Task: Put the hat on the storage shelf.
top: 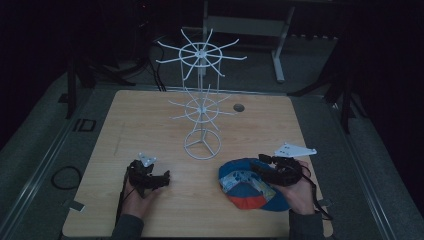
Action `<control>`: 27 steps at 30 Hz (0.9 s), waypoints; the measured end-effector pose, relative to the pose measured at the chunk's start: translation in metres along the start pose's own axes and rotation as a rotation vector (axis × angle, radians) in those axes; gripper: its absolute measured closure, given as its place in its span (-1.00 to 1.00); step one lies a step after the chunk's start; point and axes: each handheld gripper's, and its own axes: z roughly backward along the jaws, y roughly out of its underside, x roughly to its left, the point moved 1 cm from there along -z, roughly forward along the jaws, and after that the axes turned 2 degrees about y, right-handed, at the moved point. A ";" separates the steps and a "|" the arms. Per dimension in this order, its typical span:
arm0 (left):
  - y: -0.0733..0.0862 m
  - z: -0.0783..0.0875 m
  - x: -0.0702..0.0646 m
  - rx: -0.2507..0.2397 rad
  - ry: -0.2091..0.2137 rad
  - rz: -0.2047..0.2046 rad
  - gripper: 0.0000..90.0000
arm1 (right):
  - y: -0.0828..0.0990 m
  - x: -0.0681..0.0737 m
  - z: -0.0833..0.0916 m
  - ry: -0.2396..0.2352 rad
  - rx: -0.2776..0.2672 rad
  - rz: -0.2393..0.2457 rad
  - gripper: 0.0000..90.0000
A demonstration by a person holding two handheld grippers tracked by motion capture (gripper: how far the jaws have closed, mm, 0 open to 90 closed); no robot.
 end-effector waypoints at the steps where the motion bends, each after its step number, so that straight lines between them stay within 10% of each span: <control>1: 0.000 0.000 0.000 0.000 0.000 0.000 -0.89 | 0.000 -0.001 0.000 -0.003 0.002 -0.001 0.09; 27: 0.000 0.000 -0.001 0.001 0.003 0.001 -0.89 | -0.024 -0.009 -0.010 0.018 0.135 0.115 0.04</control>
